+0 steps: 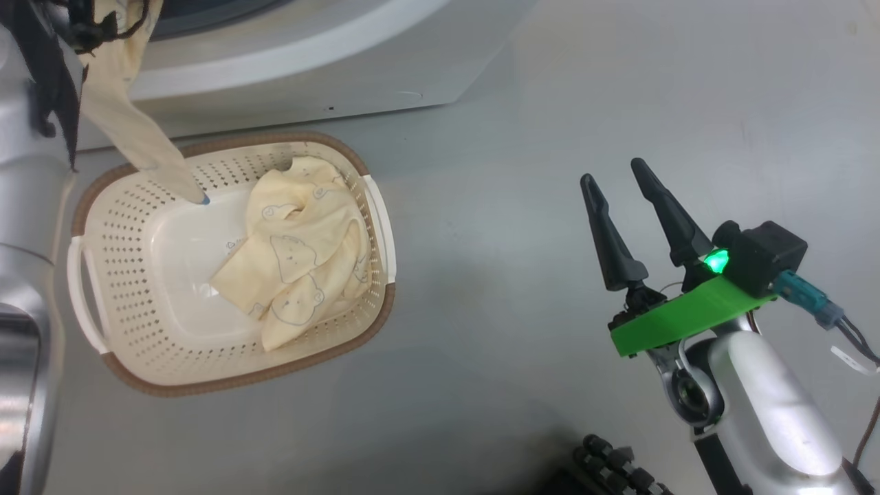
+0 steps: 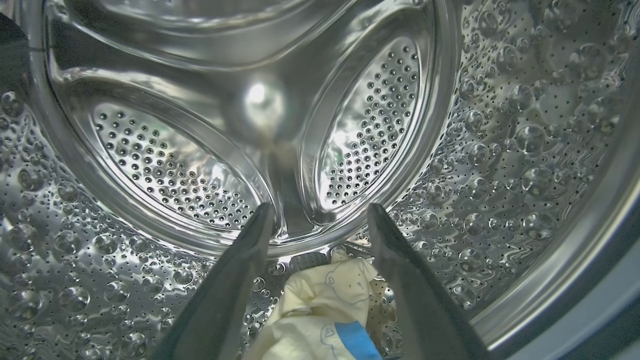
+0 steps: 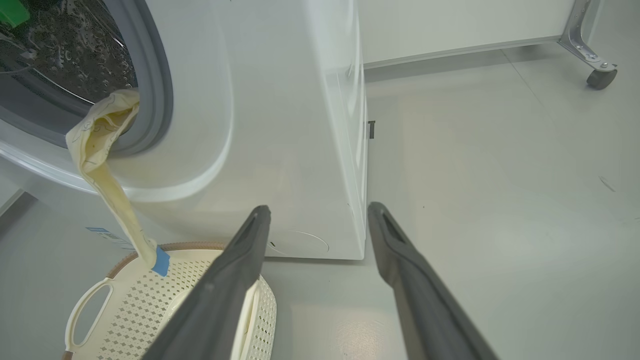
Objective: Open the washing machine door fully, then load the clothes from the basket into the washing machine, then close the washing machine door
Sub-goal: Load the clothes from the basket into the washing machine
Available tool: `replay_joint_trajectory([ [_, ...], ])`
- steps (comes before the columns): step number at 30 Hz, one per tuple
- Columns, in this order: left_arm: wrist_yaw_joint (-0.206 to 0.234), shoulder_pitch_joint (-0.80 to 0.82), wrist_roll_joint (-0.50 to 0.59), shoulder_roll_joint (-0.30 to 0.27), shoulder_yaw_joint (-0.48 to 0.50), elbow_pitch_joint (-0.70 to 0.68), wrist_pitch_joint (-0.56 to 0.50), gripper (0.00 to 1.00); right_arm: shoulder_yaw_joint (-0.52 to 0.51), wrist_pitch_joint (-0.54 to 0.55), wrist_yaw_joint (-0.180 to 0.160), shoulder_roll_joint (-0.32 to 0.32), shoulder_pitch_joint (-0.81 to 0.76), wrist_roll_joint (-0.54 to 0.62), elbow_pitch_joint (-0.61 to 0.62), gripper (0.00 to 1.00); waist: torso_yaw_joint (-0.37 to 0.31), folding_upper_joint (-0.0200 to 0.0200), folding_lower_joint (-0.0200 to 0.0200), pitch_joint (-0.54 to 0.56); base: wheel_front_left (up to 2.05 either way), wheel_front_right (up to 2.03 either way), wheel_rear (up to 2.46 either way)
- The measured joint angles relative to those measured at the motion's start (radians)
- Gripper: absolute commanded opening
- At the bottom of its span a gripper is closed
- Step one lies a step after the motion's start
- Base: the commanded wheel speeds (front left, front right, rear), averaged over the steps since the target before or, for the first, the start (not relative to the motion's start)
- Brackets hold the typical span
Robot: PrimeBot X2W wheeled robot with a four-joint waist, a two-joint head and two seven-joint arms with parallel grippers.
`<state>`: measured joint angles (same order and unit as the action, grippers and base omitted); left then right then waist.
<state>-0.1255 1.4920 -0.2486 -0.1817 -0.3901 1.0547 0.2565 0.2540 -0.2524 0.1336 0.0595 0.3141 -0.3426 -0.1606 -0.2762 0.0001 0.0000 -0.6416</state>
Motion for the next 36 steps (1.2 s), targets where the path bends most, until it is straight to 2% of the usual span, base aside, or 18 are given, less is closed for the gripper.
replay_joint_trajectory([
  [10,0.013,-0.121,-0.065,0.044,0.062,-0.057,0.0,1.0,-0.045,0.0,0.0,0.024,-0.001,0.001,0.01,1.0,0.066,0.0,0.0,0.068,0.0,0.0,0.0],
  [18,0.03,-0.267,-0.078,0.045,0.093,-0.166,0.0,1.0,-0.067,0.0,0.0,0.027,-0.007,0.01,0.028,1.0,0.116,0.0,0.0,0.087,0.0,0.0,0.0],
  [36,0.084,-0.705,-0.085,0.03,0.158,-0.526,0.0,1.0,-0.089,0.0,0.0,0.034,-0.031,0.018,0.046,1.0,0.154,0.0,0.0,0.122,0.0,0.0,0.0],
])
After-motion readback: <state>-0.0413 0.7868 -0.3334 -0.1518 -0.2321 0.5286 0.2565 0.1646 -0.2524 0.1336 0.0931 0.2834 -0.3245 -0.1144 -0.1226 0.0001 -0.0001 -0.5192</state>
